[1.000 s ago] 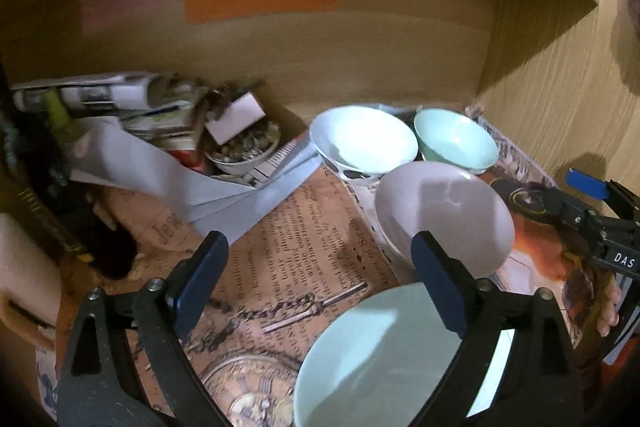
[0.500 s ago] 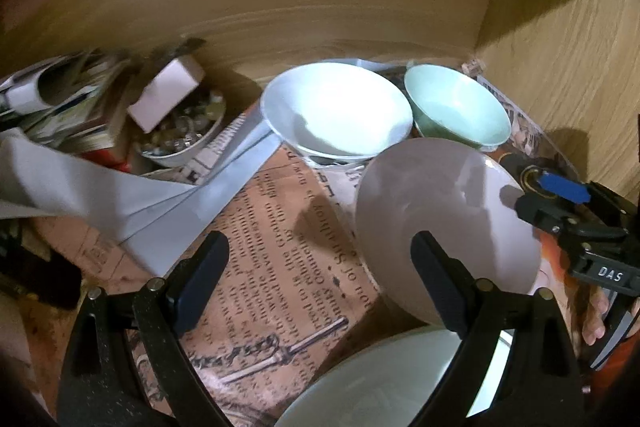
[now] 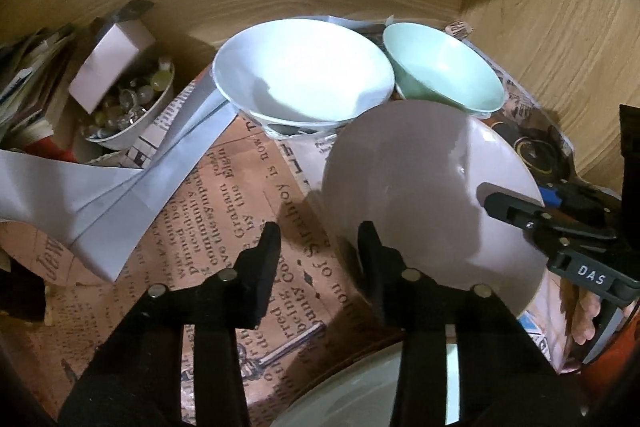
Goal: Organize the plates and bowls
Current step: 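Grasp the mauve bowl rim with the left tool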
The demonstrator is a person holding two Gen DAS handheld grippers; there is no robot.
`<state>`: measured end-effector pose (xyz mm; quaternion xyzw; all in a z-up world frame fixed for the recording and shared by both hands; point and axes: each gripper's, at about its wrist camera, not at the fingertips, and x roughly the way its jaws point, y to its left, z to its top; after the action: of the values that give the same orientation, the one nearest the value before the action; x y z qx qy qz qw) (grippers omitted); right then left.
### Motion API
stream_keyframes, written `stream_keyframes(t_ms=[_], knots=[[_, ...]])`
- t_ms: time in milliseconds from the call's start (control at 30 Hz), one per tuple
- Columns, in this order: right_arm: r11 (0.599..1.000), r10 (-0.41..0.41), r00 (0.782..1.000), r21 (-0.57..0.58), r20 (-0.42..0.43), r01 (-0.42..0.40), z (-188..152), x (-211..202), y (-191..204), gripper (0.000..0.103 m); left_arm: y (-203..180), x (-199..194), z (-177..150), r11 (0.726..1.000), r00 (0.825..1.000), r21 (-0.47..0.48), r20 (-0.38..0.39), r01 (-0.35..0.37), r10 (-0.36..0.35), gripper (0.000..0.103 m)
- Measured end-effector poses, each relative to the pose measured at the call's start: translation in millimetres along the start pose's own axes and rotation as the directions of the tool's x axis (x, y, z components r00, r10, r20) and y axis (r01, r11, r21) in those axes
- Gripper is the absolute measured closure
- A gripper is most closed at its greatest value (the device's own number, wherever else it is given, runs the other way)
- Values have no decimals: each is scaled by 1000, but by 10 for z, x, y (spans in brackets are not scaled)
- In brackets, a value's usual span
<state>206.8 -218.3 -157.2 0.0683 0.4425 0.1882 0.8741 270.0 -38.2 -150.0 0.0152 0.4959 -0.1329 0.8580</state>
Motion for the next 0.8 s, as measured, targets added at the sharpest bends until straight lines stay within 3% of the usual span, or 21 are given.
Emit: stream_keyframes(t_ms=[67, 300, 400, 567, 800], knots=[[1000, 7, 1000, -8, 0, -7, -1, 8, 18, 76, -34, 1, -9, 1000, 1000, 13, 0, 7, -7, 70], [1000, 6, 1000, -11, 13, -6, 7, 13, 20, 76, -122, 41, 4, 998, 999, 47, -18, 36, -36, 83], [1000, 5, 1000, -5, 14, -5, 5, 20, 10, 77, -173, 36, -3, 998, 1000, 68, -7, 0, 0, 83], [1000, -3, 999, -7, 32, 3, -8, -33, 13, 77, -180, -12, 5, 999, 1000, 54, -4, 8, -7, 83], [1000, -7, 996, -16, 85, 8, 24, -203, 51, 77, -225, -196, 2, 999, 998, 52, 57, -4, 1, 83]])
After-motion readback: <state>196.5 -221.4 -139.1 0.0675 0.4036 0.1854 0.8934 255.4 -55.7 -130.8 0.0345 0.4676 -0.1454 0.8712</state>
